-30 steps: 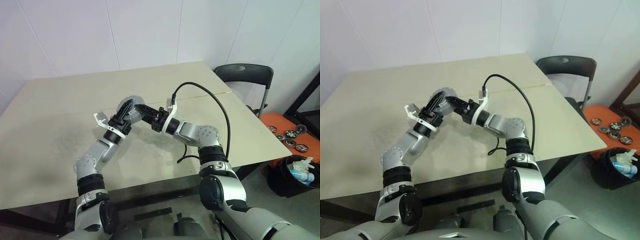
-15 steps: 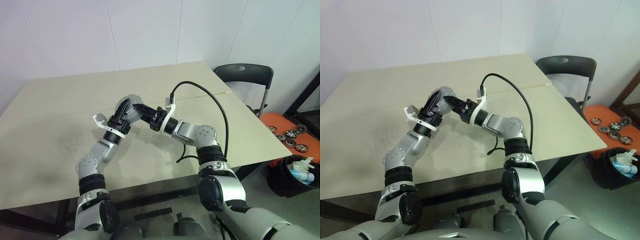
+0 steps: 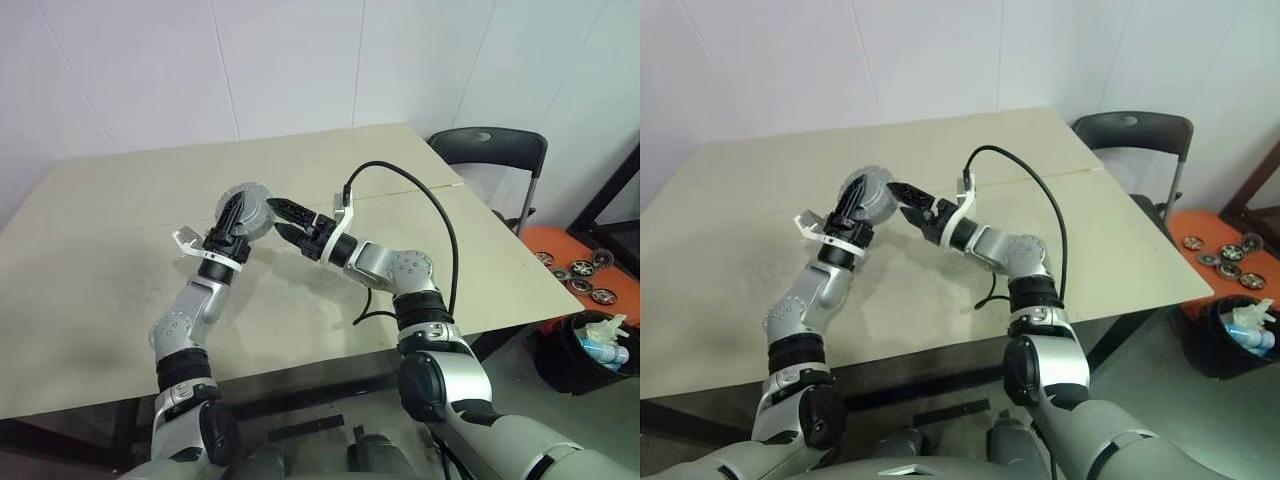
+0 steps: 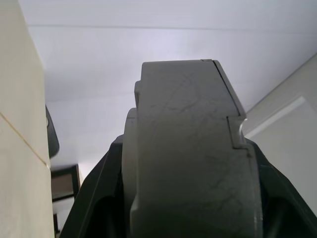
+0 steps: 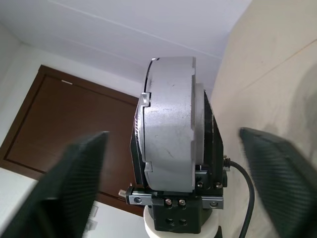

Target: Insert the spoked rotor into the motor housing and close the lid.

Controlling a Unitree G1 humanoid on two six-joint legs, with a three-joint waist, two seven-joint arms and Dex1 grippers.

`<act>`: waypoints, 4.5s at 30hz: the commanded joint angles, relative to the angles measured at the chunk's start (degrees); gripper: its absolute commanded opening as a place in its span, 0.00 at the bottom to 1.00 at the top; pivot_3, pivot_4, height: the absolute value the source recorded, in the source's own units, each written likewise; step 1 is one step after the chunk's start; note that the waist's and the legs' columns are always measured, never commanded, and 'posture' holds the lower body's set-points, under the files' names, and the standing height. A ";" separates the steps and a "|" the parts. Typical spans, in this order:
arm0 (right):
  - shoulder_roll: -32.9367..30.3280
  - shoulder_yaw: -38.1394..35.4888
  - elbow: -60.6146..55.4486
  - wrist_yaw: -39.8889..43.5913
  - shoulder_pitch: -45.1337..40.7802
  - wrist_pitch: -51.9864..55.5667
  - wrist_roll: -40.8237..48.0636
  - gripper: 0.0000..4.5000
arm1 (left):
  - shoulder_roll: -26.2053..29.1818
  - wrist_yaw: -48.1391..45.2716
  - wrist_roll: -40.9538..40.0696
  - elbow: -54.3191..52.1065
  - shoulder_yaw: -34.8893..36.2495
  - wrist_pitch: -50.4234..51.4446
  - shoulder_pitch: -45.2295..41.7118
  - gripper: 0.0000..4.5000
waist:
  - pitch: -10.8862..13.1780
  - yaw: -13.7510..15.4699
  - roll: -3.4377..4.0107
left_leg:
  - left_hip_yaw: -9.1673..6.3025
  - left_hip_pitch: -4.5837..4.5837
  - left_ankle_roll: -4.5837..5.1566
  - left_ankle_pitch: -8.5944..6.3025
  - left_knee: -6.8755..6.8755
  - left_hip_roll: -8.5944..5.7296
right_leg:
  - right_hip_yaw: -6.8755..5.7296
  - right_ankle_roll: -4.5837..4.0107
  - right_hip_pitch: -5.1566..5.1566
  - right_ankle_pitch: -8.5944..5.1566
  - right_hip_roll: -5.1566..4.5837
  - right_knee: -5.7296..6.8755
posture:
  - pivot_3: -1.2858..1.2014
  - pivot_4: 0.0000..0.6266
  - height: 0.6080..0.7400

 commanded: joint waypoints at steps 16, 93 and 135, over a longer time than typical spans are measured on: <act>2.33 0.61 -1.90 0.96 -0.97 -0.14 0.28 1.00 | 5.66 5.21 16.04 7.07 3.39 -27.98 -3.54 0.48 | 0.00 0.01 -0.02 | 0.02 0.01 0.00 0.00 0.00 0.01 | 0.02 -0.02 -0.01 0.03 0.04 0.00 | 0.52 0.00 1.00; -3.50 17.79 -10.91 8.51 5.28 -17.61 -22.18 1.00 | 19.87 -6.34 55.01 3.18 -19.62 -58.14 2.97 0.99 | -0.09 1.17 0.05 | -0.06 0.76 0.15 -0.53 -0.06 0.06 | -0.02 -0.04 0.15 0.39 0.05 -0.16 | 0.52 0.00 1.00; -16.76 22.14 -7.97 14.05 4.30 -46.55 -40.94 1.00 | 23.94 -22.73 56.99 -24.48 -26.40 -44.12 21.20 0.99 | 0.20 1.34 0.21 | 0.07 0.92 0.16 -0.53 -0.08 0.19 | 0.13 -0.10 0.25 0.35 0.08 -0.19 | 0.52 0.00 1.00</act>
